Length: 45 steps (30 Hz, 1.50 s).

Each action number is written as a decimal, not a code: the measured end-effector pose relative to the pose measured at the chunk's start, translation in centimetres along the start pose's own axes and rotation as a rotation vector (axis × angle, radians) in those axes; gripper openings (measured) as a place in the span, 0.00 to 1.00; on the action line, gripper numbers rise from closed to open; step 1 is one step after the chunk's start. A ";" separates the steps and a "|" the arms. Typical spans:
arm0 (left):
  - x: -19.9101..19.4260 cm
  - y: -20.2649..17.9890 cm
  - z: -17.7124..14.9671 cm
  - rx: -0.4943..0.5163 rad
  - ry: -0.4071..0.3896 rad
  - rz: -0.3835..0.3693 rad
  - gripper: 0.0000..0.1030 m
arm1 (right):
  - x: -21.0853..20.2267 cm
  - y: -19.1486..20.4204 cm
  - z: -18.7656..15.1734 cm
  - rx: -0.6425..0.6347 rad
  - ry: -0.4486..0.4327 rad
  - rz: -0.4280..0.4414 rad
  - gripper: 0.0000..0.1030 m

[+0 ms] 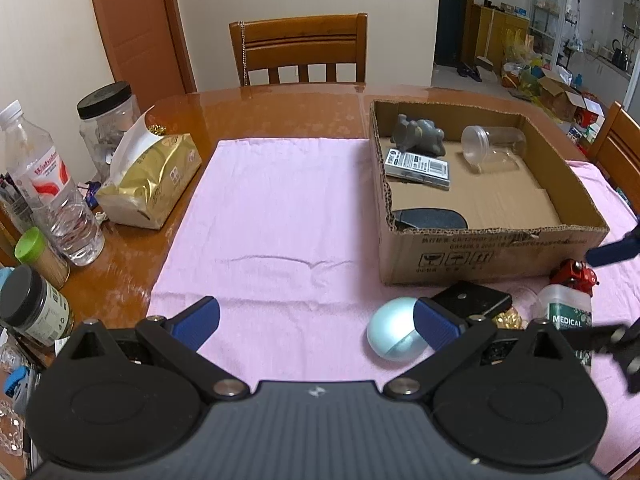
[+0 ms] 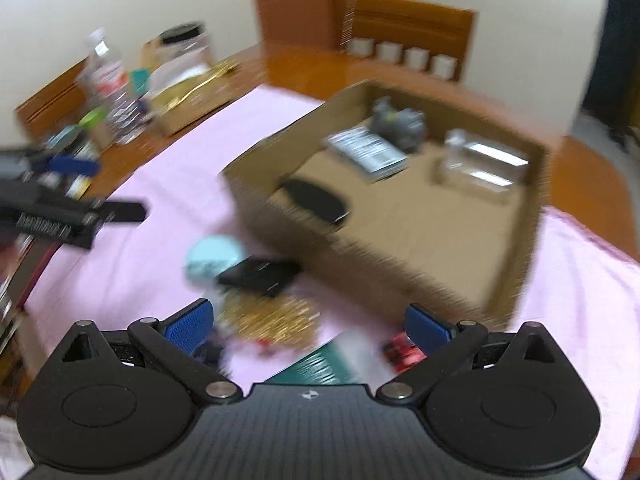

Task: Organize rigid objects
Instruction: 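Grasp the white MEDICAL bottle with the right gripper while the left gripper approaches the black toy train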

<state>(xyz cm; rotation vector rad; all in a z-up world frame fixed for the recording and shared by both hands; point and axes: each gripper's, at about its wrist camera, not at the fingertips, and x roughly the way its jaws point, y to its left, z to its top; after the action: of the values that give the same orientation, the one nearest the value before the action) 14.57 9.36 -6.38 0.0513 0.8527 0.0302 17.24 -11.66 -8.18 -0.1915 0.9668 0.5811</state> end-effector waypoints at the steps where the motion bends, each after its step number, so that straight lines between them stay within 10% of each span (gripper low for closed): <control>1: -0.1 0.0 -0.1 0.000 0.000 0.001 0.99 | 0.5 0.3 -0.1 -0.012 0.011 0.013 1.00; 13: -0.6 0.6 -1.3 -0.003 0.017 -0.007 0.99 | 3.6 1.0 -0.2 -0.080 0.114 -0.016 1.00; 27: -0.7 0.2 -2.5 0.073 0.008 -0.091 0.99 | 1.2 3.1 -6.0 0.147 0.218 -0.105 1.00; 39: -0.6 -3.5 -3.9 0.129 0.043 -0.161 0.99 | 1.0 0.8 -8.0 0.281 0.193 -0.350 1.00; 45: 0.9 -6.5 -4.3 0.098 0.104 -0.187 0.99 | 1.8 0.5 -9.8 0.202 0.250 -0.303 1.00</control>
<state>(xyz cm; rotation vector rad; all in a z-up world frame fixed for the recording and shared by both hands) 11.96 3.06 -10.20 0.0616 0.9599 -0.1861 10.68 -14.51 -15.19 -0.2280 1.2045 0.1810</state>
